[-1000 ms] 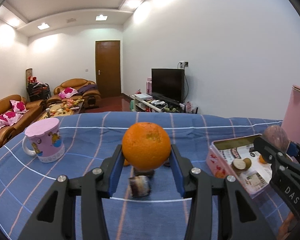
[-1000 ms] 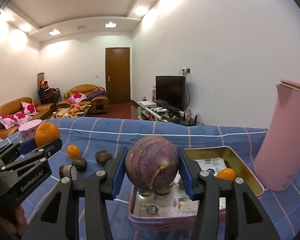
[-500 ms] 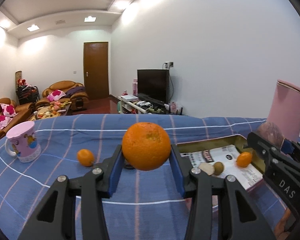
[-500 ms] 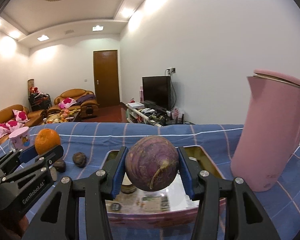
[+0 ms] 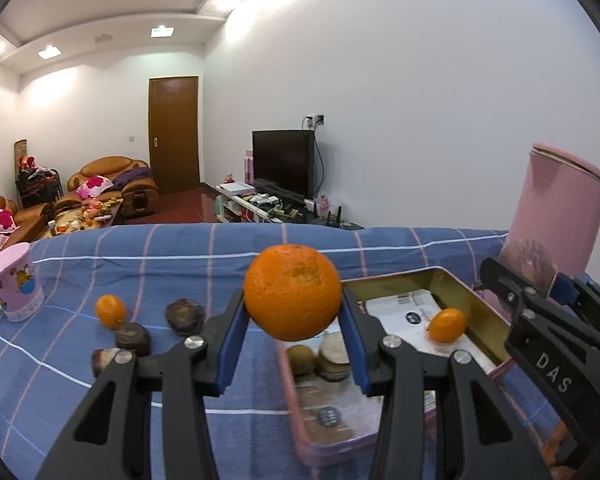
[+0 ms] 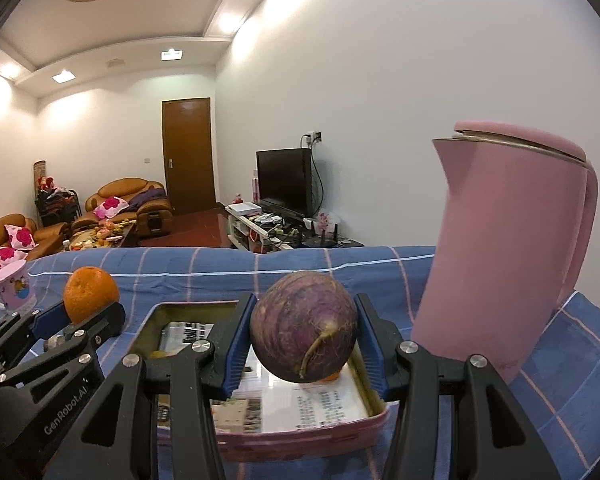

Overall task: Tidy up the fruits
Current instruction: 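Carry the orange and purple fruit into the pink tin and open both tools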

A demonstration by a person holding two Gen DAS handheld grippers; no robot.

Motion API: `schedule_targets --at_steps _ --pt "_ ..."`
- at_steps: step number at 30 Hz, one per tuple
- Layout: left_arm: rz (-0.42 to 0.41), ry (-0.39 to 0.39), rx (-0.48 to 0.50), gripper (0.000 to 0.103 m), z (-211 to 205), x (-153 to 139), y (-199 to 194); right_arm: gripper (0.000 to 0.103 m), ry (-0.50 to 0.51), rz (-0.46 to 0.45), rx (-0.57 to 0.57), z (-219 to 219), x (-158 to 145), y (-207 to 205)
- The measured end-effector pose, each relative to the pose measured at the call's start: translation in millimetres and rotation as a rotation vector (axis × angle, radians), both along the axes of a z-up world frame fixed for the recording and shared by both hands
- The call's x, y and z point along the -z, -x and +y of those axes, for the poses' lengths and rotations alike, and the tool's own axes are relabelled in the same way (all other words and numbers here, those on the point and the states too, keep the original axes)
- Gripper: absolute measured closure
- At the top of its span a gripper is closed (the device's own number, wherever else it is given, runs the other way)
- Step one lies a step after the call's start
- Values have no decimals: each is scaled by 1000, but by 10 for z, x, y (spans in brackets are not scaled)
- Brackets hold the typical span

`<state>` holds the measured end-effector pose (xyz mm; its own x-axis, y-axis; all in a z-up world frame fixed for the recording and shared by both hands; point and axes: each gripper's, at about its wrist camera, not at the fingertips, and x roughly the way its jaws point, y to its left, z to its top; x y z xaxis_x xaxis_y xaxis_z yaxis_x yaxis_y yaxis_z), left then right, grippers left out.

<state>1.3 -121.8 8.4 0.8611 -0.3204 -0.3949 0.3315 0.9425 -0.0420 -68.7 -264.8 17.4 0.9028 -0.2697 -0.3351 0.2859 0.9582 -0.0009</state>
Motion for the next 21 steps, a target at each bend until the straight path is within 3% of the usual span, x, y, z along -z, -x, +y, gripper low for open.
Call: schedule_targets --at_steps 11,21 --pt "55 -7 57 56 -369 37 -78 52 -3 73 24 -196 69 -172" --pt "161 -13 69 56 -460 113 -286 52 -56 123 -18 -296 91 -350"
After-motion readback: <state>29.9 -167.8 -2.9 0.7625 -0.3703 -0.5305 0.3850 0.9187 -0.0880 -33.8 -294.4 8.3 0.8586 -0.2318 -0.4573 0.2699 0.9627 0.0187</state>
